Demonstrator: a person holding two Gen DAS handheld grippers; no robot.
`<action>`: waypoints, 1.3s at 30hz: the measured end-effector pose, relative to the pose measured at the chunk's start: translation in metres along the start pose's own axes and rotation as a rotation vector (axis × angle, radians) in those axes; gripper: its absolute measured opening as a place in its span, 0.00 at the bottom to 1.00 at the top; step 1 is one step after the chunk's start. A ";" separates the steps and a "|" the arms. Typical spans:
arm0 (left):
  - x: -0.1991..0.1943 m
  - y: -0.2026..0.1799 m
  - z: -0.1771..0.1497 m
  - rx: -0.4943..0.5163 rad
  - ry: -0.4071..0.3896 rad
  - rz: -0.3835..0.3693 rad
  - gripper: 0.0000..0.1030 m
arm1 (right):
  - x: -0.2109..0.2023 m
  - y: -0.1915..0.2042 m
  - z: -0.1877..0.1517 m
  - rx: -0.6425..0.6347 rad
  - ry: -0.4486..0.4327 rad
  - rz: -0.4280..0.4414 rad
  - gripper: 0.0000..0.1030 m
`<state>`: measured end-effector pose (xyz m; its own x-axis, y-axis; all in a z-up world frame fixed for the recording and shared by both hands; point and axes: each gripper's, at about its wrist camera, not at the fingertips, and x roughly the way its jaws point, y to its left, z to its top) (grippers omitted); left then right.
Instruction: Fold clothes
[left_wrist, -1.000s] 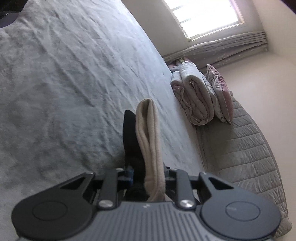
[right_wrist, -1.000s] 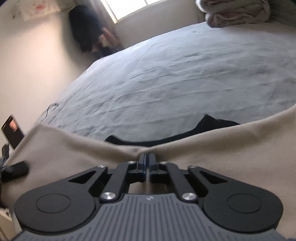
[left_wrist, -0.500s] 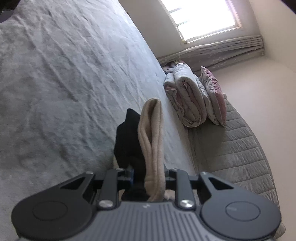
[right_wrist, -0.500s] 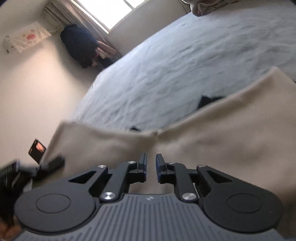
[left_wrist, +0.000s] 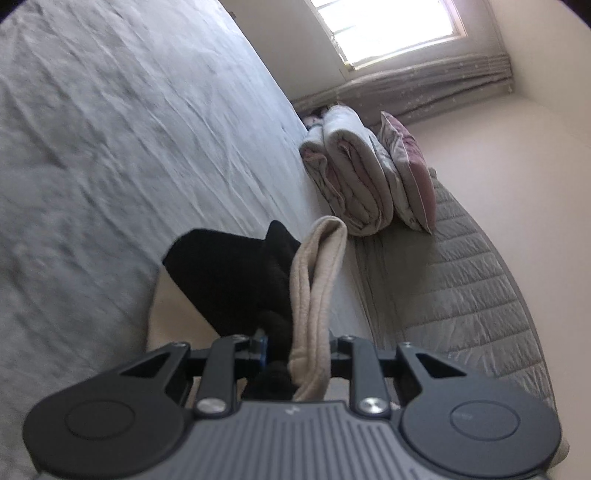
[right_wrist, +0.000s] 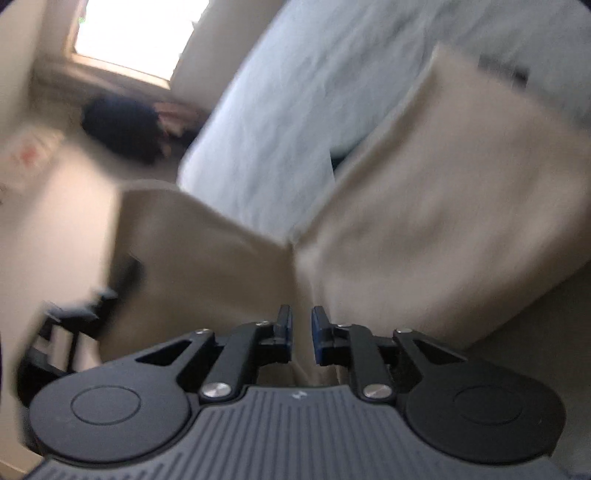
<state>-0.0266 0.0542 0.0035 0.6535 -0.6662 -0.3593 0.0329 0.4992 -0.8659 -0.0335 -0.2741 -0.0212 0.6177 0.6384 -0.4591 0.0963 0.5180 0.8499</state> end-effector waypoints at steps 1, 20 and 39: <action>0.004 -0.001 -0.002 0.003 0.003 -0.003 0.23 | -0.009 -0.002 0.006 0.021 -0.023 0.021 0.33; 0.056 -0.004 -0.040 0.095 0.228 -0.184 0.49 | -0.051 -0.055 0.031 0.326 -0.150 0.166 0.64; 0.007 0.018 -0.032 0.316 -0.055 0.035 0.24 | -0.024 0.008 0.021 -0.244 -0.194 -0.006 0.21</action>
<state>-0.0454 0.0405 -0.0262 0.6978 -0.6193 -0.3599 0.2373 0.6739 -0.6997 -0.0311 -0.2973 0.0015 0.7577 0.5261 -0.3861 -0.0748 0.6578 0.7495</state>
